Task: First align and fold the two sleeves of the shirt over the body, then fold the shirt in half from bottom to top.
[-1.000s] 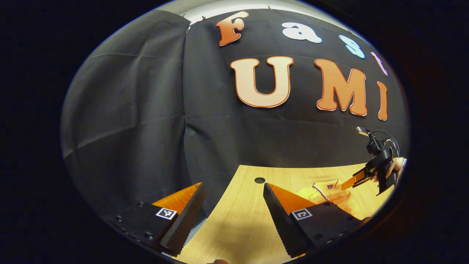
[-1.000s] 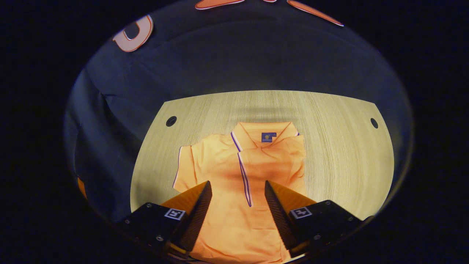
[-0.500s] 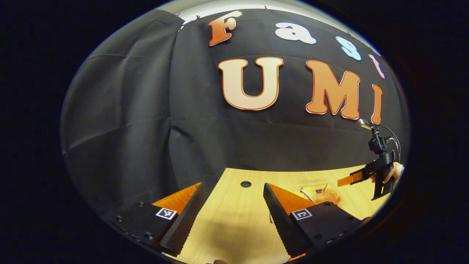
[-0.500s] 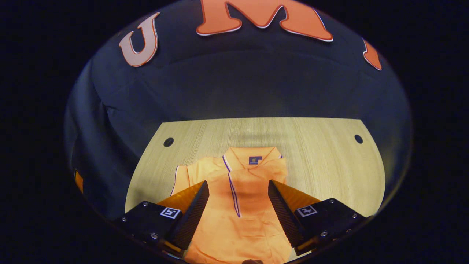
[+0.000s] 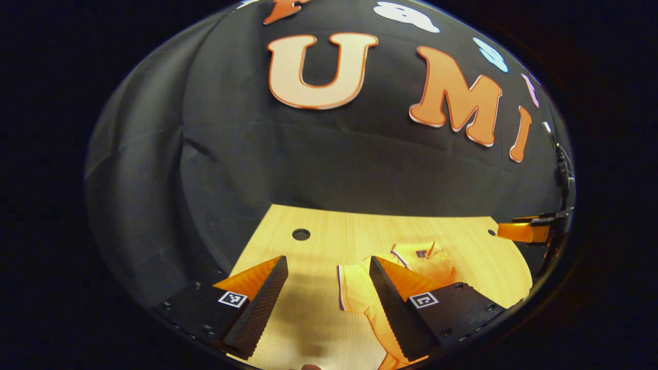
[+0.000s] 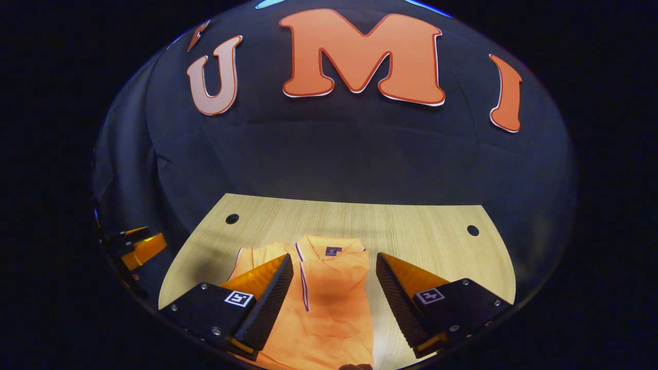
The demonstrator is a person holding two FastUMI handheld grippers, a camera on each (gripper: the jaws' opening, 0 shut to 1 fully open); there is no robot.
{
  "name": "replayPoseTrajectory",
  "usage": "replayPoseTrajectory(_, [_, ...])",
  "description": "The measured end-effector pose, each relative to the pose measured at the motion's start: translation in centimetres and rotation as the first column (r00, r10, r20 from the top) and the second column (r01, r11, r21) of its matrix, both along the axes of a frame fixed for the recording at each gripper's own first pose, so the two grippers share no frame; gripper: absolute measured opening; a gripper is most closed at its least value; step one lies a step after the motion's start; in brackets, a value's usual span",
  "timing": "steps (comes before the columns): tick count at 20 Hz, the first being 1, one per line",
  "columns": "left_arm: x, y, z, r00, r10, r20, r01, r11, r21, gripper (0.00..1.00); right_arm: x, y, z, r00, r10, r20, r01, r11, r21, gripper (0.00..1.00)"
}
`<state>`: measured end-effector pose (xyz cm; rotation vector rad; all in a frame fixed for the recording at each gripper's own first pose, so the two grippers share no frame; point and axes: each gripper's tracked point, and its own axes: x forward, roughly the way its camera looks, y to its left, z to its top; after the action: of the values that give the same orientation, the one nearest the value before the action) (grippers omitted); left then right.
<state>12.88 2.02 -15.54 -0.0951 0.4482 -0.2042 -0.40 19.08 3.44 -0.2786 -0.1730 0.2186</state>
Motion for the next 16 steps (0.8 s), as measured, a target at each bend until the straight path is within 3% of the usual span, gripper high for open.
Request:
replayPoseTrajectory(4, [2.0,-3.4,-5.6,0.978,-0.092,-0.186,0.098,0.995,0.023,0.98,-0.7,-1.7,0.1,1.000,0.017,-0.005,-0.017,1.000,0.025,0.99])
replayPoseTrajectory(9, [4.2,-5.4,-10.8,0.909,-0.178,-0.377,0.220,0.973,0.071,0.98,-1.3,-4.7,0.0,1.000,0.019,-0.011,-0.018,0.998,0.058,0.99])
replayPoseTrajectory(13, [5.2,-5.8,-16.0,0.849,-0.145,-0.507,0.236,0.964,0.120,0.99,-1.7,-6.6,-0.4,0.999,0.029,-0.016,-0.028,0.997,0.079,0.99])
replayPoseTrajectory(16, [5.2,-6.1,-18.2,0.806,-0.135,-0.576,0.227,0.970,0.090,0.98,-2.1,-7.6,-0.9,0.998,0.045,-0.046,-0.040,0.993,0.113,0.99])
